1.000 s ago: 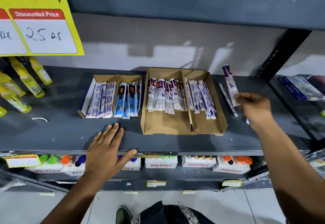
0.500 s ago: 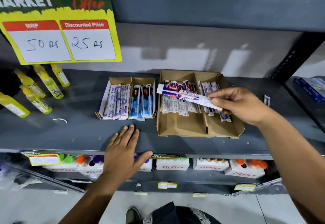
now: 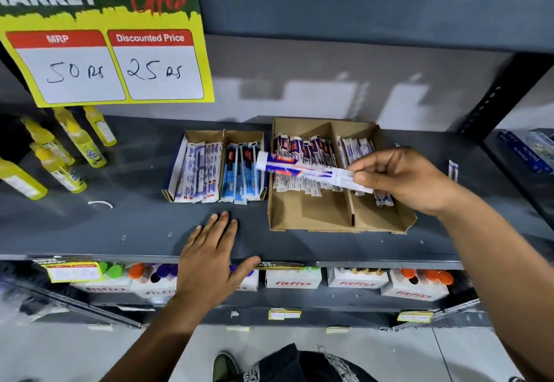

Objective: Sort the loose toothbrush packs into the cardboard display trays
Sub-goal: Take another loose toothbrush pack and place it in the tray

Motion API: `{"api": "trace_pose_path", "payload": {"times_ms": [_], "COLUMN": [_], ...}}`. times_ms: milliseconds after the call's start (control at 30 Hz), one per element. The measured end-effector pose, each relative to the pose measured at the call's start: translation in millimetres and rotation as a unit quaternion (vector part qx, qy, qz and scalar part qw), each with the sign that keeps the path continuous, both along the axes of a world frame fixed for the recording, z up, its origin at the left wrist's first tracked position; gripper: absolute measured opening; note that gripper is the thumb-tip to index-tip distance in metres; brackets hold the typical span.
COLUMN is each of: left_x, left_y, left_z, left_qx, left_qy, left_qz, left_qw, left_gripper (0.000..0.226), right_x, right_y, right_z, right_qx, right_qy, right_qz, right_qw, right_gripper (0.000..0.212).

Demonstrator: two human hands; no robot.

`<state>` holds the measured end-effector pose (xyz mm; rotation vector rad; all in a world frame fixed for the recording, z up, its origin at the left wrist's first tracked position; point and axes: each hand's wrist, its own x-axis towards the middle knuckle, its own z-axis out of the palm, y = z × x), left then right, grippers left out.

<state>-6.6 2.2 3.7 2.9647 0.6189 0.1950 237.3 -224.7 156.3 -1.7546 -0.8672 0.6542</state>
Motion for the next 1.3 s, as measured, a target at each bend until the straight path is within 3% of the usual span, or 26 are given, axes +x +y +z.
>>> {"api": "trace_pose_path", "payload": {"times_ms": [100, 167, 267, 367, 467, 600, 767, 933, 1033, 1133, 1200, 1300], "left_x": [-0.5, -0.3, 0.2, -0.5, -0.4, 1.1, -0.5, -0.5, -0.6, -1.8, -2.1, -2.3], "left_y": [-0.4, -1.0, 0.5, 2.3, 2.7, 2.4, 4.3, 4.5, 4.4, 3.8, 3.4, 3.9], "left_z": [-0.5, -0.2, 0.0, -2.4, -3.5, -2.8, -3.9, -4.7, -3.4, -3.4, -4.4, -5.6], "left_qx": [0.002, -0.001, 0.002, 0.012, 0.007, 0.004, 0.000, -0.008, -0.006, -0.002, 0.000, 0.006], "left_qy": [0.000, -0.001, 0.001, 0.008, 0.011, 0.006, 0.010, 0.014, 0.012, 0.003, -0.003, -0.004], "left_qz": [0.001, 0.000, 0.001, -0.001, 0.004, 0.002, 0.000, 0.002, -0.002, -0.009, -0.013, -0.011], "left_qw": [1.000, 1.000, 1.000, 1.000, 1.000, 1.000, 1.000, 1.000, 1.000, 1.000, 1.000, 1.000], "left_gripper": [0.087, 0.087, 0.087, 0.088, 0.089, 0.089, 0.088, 0.086, 0.087, 0.086, 0.086, 0.087], "right_x": [-8.3, -12.6, 5.2, 28.0, 24.3, 9.3, 1.8, 3.8, 5.9, 28.6, 52.1, 82.8], "right_y": [8.5, 16.9, 36.4, 57.7, 78.1, 96.8, 102.8, 101.0, 93.9, 61.7, 19.0, -52.5], "right_z": [-17.7, -27.7, -30.0, -25.5, -34.1, -51.6, -67.4, -70.1, -61.5, -41.0, -35.5, -51.4], "right_qx": [0.050, 0.041, -0.039, -0.199, -0.277, -0.388, -0.432, -0.429, -0.381, -0.306, -0.301, -0.390], "right_qy": [0.058, 0.051, -0.087, -0.221, -0.279, -0.373, -0.444, -0.458, -0.412, -0.341, -0.302, -0.224], "right_qz": [-0.098, -0.146, -0.211, -0.260, -0.288, -0.256, -0.192, -0.171, -0.178, -0.263, -0.325, -0.404], "right_qw": [0.992, 0.987, 0.973, 0.919, 0.873, 0.803, 0.761, 0.760, 0.809, 0.849, 0.844, 0.797], "right_gripper": [0.009, 0.011, 0.009, 0.014, 0.022, 0.037, 0.027, 0.032, 0.034, 0.032, 0.035, 0.042]}}
